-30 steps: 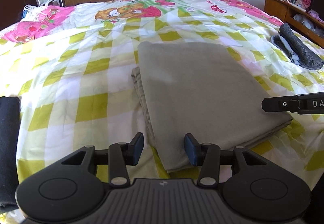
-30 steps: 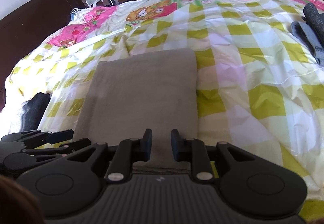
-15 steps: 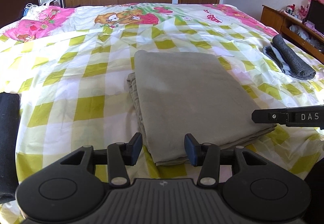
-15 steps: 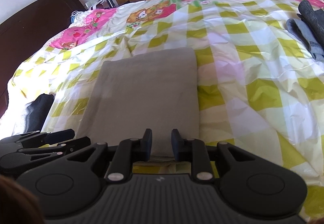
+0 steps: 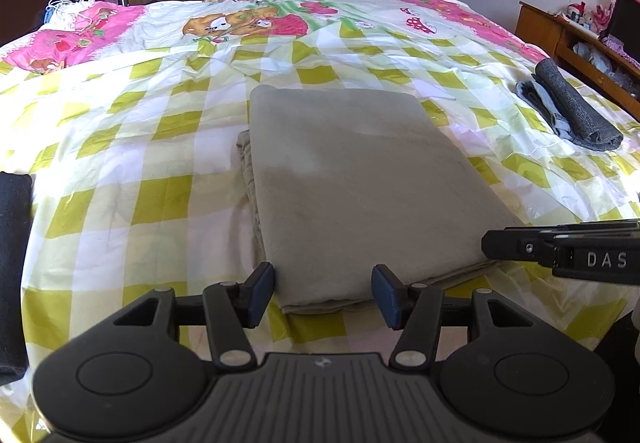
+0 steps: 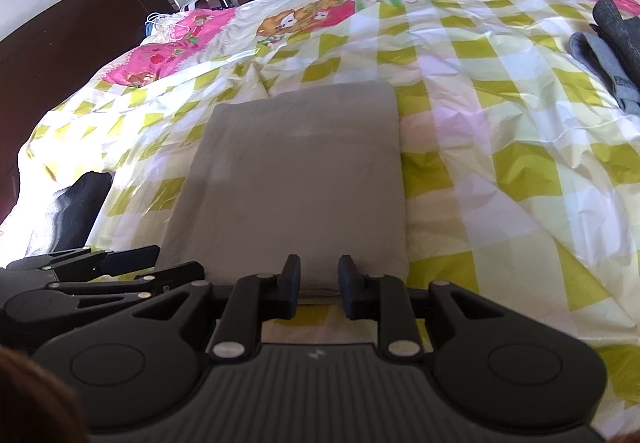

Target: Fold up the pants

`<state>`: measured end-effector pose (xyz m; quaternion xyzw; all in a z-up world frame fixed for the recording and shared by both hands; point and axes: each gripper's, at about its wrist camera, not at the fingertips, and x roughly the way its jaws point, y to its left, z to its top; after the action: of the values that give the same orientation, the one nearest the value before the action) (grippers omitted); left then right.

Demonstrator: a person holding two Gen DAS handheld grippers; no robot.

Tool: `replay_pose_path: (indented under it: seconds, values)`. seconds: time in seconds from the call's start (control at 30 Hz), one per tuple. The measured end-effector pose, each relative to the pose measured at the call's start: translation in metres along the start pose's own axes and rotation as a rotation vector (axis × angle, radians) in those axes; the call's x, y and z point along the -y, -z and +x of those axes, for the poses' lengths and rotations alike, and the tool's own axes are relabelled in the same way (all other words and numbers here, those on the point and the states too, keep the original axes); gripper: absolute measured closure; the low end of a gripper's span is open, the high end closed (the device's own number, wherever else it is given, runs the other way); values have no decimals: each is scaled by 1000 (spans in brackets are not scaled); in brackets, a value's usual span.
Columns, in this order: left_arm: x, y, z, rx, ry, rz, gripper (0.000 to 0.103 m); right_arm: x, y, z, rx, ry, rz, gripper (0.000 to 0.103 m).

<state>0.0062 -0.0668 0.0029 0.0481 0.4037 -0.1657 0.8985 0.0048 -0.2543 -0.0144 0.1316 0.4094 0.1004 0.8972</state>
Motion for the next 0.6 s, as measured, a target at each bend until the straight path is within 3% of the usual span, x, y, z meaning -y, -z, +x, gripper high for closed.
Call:
replay_pose_path:
  seconds: [0.6]
  values:
    - [12,4,-11,9,-34,-1,20,-14,13,-7,-11,1,-49,80]
